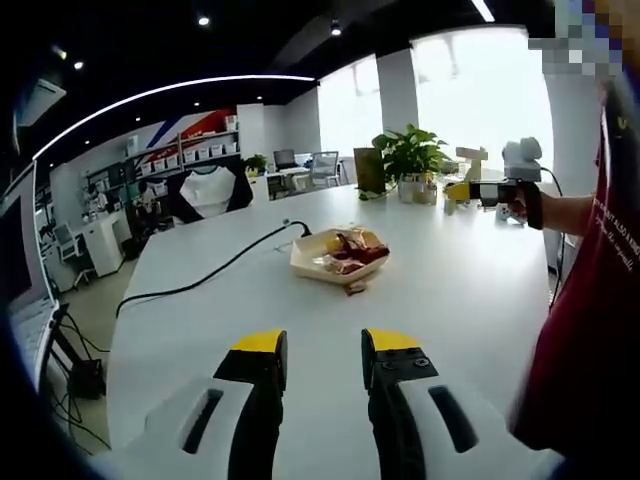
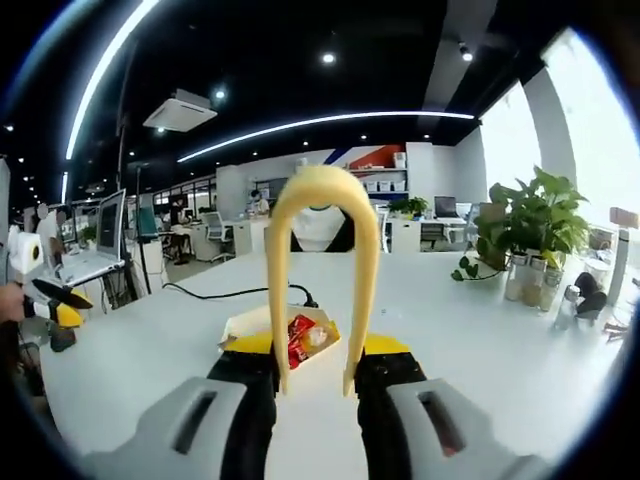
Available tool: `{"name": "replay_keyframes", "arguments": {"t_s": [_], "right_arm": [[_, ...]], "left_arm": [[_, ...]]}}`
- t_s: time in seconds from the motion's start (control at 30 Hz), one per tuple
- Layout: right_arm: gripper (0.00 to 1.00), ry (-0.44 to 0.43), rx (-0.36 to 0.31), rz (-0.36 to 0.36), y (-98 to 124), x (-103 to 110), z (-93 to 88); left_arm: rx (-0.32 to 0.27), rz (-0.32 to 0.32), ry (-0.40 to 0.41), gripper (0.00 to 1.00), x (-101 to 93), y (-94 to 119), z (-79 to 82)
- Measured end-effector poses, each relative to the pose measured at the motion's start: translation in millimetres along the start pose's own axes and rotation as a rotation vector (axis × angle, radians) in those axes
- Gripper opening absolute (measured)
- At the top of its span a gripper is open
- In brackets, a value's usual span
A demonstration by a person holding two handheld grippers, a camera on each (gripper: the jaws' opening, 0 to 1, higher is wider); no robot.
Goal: Place the target food into the container with the food tongs after gripping and lifting it, then release it inside without dropping or visibly crushing the food.
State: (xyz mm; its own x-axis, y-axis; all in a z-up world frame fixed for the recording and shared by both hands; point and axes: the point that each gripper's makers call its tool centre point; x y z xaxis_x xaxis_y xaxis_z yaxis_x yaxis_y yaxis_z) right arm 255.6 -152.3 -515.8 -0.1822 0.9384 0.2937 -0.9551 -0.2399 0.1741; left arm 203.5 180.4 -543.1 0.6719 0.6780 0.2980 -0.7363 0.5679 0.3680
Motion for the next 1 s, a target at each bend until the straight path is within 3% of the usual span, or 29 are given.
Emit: {"name": "replay_keyframes", "arguments": {"t_s": [0.3,0.6,0.83,1.0], "right_arm": [[0.27,0.034,0.036,-0.008,28,-12,-13.7],[0.26,0.004,0.05,-0.026,35,-15,-20.1],[0.26,0.001,0.028,-0.039,41,-13,-12.8],[0.26,-0.038,0.005,-0.062,43,-15,-10.4]], "left_arm": [[-0.018,0.027,0.003,0.32,7.1,9,5.0],[-0.029,0.039,0.027,0.32,11.3,11,9.5],[0.001,-0.016,0.13,0.32,6.5,-7,2.7],[-0.005,-0.073,0.174,0.33,-8.2,-30,10.2]]}}
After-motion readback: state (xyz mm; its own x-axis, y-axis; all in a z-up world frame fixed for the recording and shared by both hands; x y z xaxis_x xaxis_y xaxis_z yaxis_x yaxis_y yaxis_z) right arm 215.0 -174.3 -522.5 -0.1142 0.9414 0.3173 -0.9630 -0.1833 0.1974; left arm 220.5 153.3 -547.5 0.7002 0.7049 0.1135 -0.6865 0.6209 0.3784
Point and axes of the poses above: the point that each gripper's makers call its tool centre point, and the gripper's own axes: y roughly backward along the fingers, x roughly to its left, z roughly out of its top, and after that the axes turned 15 degrees about -y, right-handed
